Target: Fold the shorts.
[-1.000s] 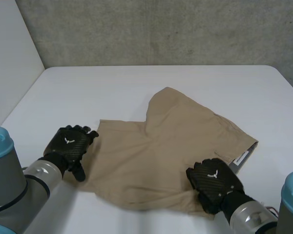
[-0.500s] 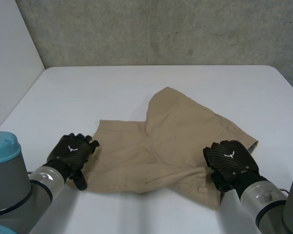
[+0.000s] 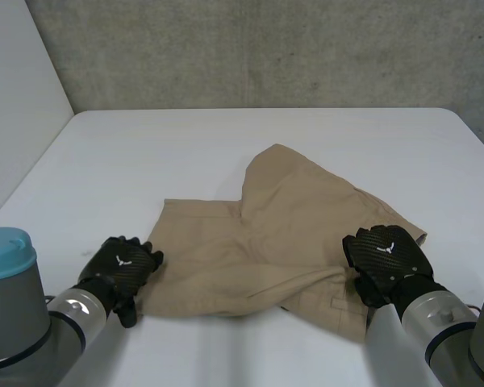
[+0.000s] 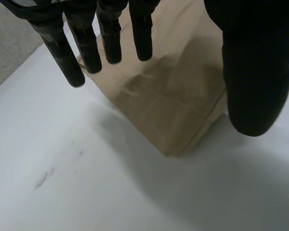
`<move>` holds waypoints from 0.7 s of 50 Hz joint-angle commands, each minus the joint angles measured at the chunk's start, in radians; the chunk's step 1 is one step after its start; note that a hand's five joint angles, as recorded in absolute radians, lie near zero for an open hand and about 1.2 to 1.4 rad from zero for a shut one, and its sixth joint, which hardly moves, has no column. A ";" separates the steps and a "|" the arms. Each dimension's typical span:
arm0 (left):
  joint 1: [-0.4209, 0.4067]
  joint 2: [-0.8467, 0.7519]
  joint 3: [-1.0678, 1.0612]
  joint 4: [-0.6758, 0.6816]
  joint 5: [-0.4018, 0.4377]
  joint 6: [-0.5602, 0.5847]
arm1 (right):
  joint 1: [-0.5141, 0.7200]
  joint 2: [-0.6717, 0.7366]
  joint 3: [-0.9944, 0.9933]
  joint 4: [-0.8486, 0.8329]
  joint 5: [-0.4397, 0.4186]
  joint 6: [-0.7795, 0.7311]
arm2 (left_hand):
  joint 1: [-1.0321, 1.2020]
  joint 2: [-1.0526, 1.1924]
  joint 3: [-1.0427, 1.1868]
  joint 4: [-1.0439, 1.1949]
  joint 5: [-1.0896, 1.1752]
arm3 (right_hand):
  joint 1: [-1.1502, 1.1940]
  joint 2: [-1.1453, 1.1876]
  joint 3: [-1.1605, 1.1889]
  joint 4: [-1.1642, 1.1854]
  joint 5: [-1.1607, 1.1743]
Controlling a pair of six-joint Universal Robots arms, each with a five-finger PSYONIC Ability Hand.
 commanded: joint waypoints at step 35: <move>0.015 0.001 0.049 0.091 -0.013 -0.002 | -0.046 0.016 -0.127 0.365 -0.090 0.204 | 1.044 1.051 1.057 1.052 1.049 | -0.468 -0.679 -0.675 -0.691 -0.662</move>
